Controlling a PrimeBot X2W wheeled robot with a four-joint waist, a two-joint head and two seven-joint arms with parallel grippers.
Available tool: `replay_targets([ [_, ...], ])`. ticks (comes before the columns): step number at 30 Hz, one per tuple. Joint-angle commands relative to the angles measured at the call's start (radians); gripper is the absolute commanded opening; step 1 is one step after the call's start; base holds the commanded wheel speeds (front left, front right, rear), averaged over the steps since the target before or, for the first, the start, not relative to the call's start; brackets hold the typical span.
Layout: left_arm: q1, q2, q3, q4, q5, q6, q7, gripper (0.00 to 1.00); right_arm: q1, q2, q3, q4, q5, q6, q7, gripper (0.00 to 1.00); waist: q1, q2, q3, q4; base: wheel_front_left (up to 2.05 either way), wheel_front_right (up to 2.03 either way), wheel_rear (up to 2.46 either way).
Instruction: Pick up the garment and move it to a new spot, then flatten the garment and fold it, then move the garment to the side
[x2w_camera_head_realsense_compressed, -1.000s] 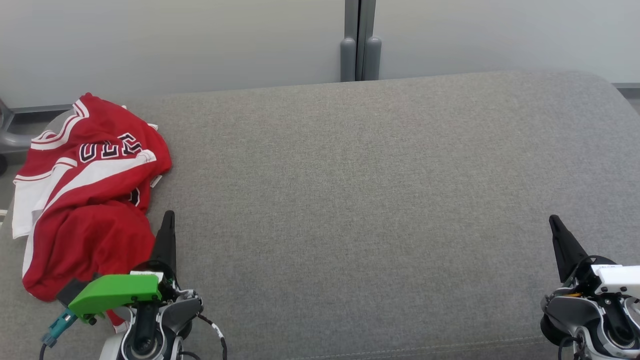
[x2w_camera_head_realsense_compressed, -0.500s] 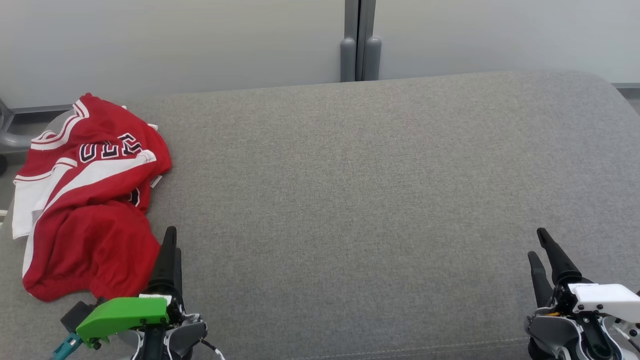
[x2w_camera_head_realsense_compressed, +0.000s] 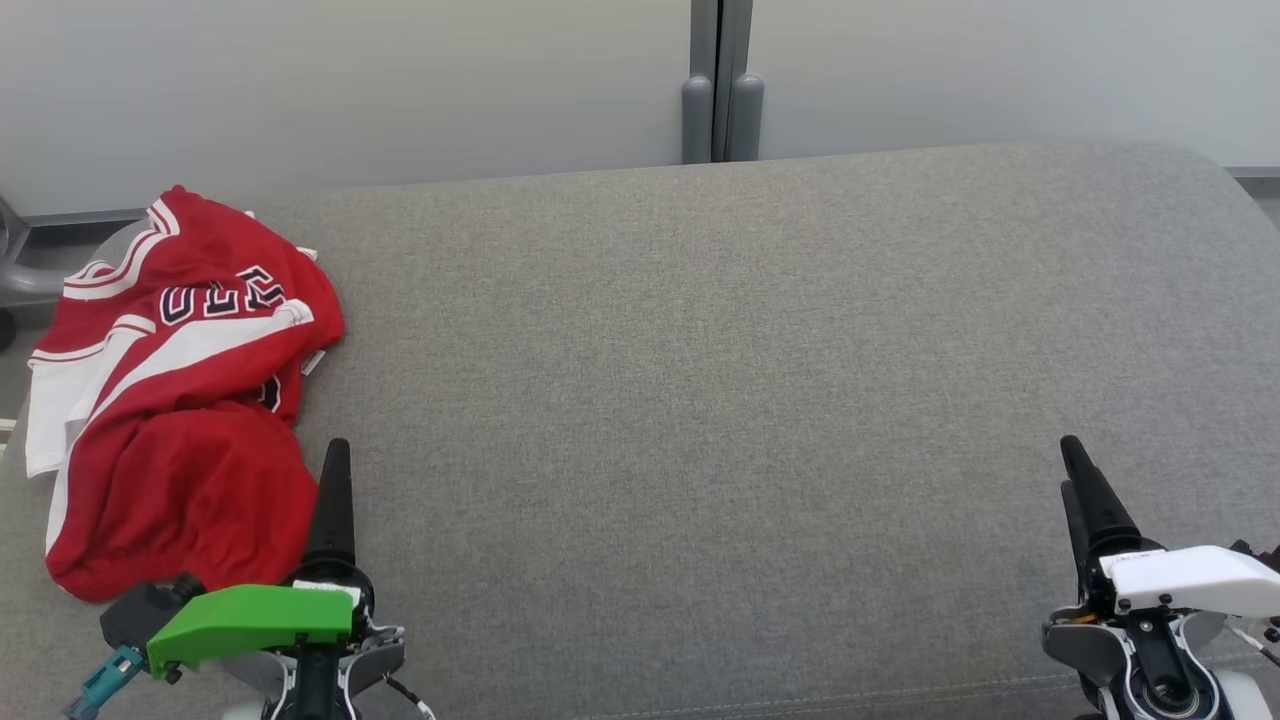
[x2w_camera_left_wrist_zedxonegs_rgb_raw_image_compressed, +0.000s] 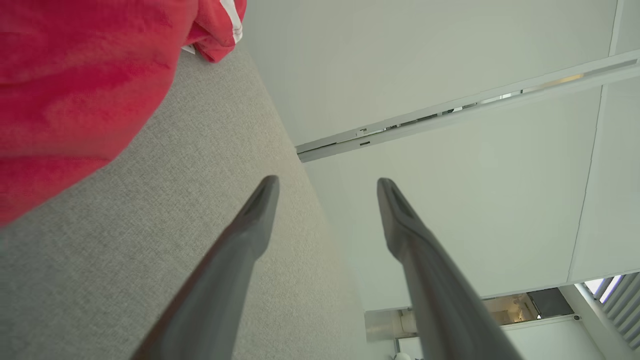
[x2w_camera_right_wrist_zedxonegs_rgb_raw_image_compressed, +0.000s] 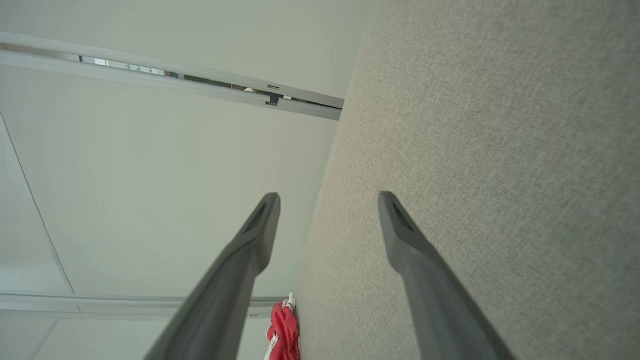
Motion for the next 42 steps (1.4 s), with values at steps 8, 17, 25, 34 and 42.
replay_targets([
  [8,0.015,0.003,0.012,-0.060,0.206,0.019,-0.027,1.00,0.003,-0.011,0.055,-0.073,-0.235,0.000,-0.049,1.00,0.0000,0.0000,-0.001,0.003,0.00,0.00,0.00],
  [17,0.040,0.014,0.021,-0.092,0.435,0.036,-0.049,1.00,0.016,-0.013,0.107,-0.102,-0.449,0.000,-0.092,1.00,0.0000,0.0000,-0.001,0.006,0.00,0.00,0.00],
  [25,0.065,0.031,0.024,-0.105,0.579,0.056,-0.065,1.00,0.025,-0.014,0.144,-0.111,-0.586,0.000,-0.122,1.00,0.0000,0.0000,-0.003,0.007,0.00,0.00,0.00],
  [34,0.096,0.044,0.022,-0.088,0.710,0.075,-0.084,1.00,0.033,-0.014,0.192,-0.105,-0.724,0.001,-0.158,1.00,0.0000,0.0000,-0.013,0.007,0.00,0.00,0.00],
  [42,0.124,0.054,0.027,-0.080,0.803,0.091,-0.099,1.00,0.035,-0.016,0.228,-0.090,-0.827,0.001,-0.189,1.00,0.0000,0.0000,-0.022,0.005,0.00,0.00,0.00],
])
